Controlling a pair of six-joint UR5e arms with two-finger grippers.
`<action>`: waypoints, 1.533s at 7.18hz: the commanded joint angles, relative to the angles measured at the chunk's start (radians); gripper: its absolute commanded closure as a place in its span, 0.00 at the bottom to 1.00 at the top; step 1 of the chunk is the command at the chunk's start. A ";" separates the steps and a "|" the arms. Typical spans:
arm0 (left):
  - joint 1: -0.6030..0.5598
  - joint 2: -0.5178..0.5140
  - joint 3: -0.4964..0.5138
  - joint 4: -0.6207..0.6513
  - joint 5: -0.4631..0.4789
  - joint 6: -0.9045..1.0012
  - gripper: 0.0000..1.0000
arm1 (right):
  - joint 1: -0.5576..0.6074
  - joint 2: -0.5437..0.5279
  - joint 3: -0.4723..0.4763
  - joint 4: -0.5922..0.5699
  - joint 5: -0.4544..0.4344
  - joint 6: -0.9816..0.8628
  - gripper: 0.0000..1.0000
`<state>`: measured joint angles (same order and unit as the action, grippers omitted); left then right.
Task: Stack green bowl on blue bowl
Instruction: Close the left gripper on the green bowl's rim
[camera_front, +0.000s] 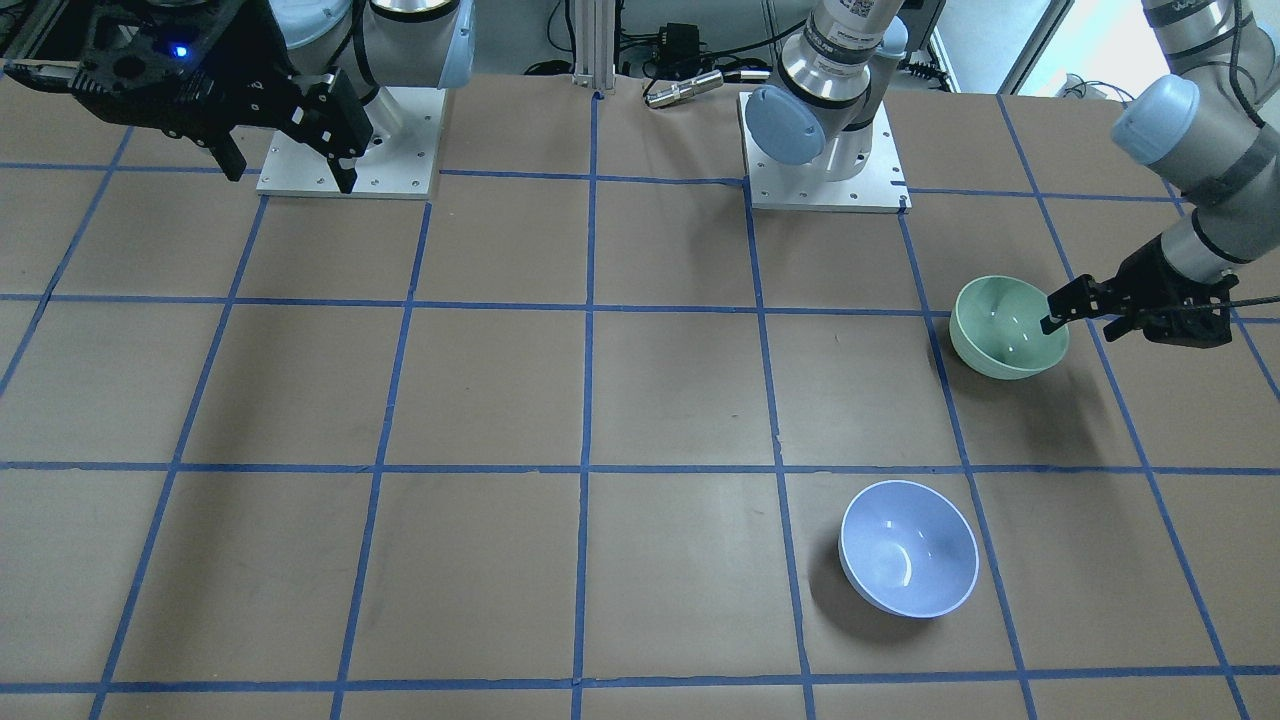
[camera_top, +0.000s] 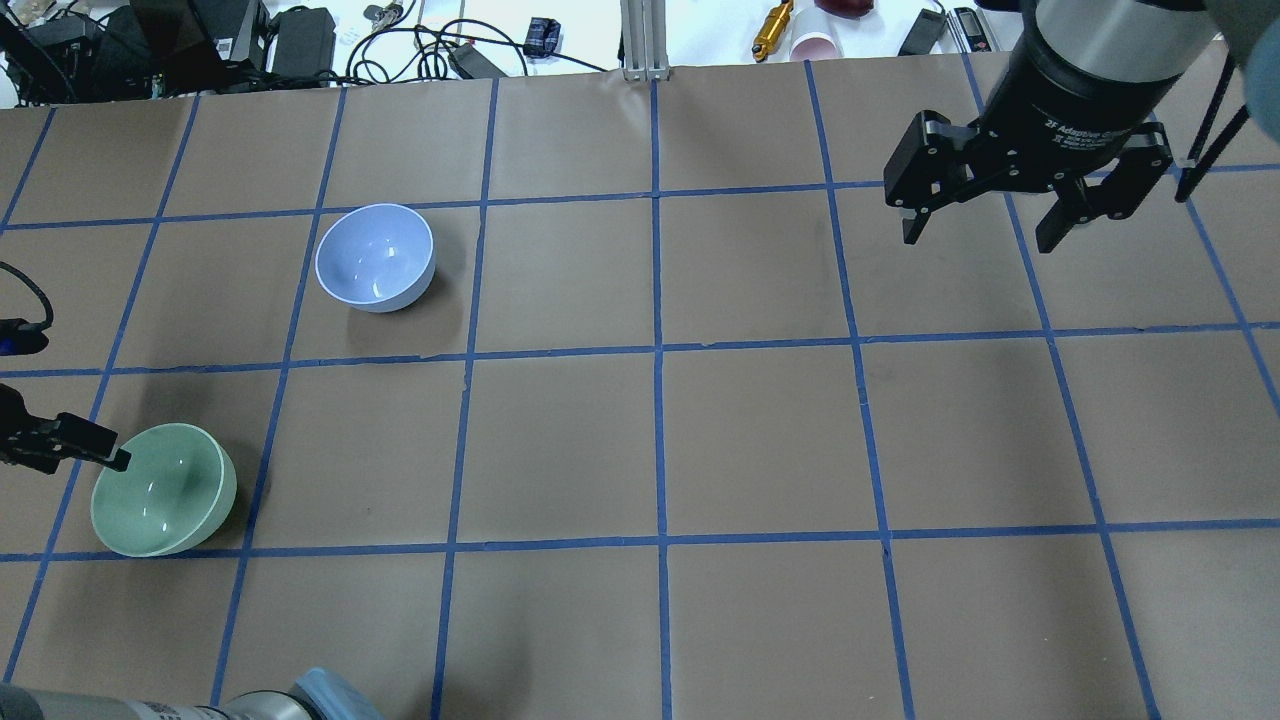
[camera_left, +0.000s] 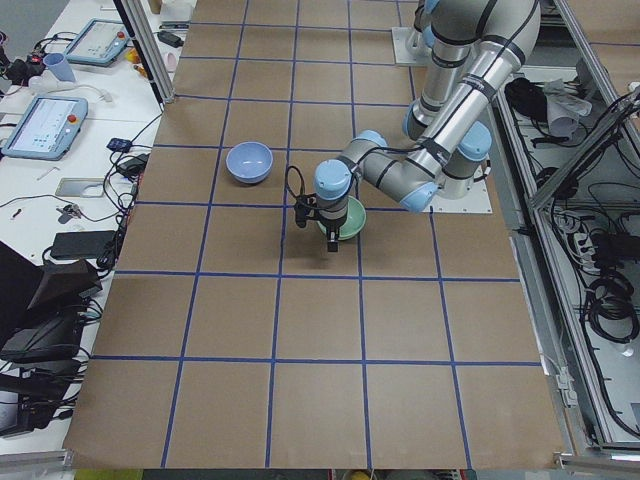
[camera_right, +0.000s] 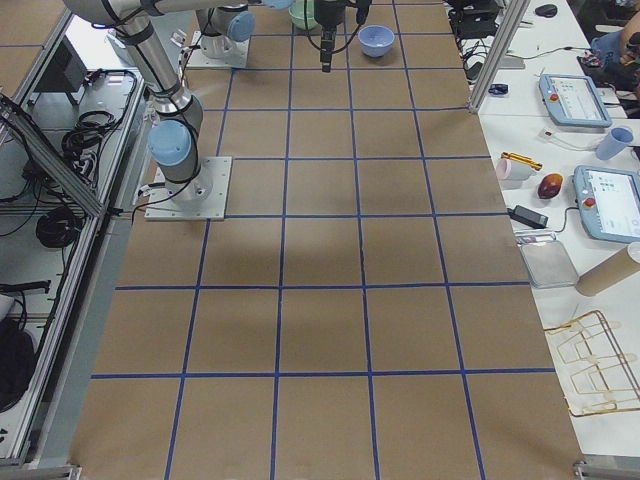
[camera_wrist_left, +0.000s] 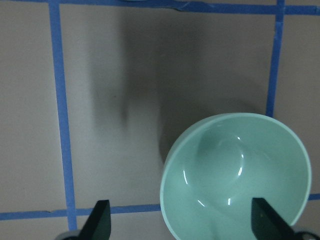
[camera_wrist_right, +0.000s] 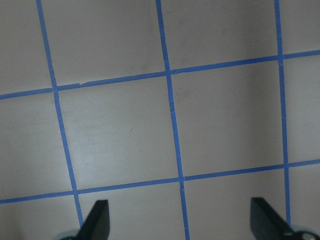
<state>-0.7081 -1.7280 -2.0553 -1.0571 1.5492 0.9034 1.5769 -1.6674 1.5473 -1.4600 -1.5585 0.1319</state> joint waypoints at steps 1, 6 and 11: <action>0.016 -0.005 -0.035 0.016 0.005 0.017 0.00 | 0.000 0.000 -0.001 0.000 0.000 0.000 0.00; 0.021 -0.031 -0.057 0.019 0.026 0.014 0.00 | 0.000 0.000 0.001 0.000 0.000 0.000 0.00; 0.021 -0.067 -0.055 0.023 0.025 0.022 0.00 | 0.000 0.000 0.000 0.001 0.000 0.000 0.00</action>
<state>-0.6872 -1.7890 -2.1108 -1.0342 1.5745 0.9251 1.5769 -1.6674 1.5472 -1.4601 -1.5585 0.1319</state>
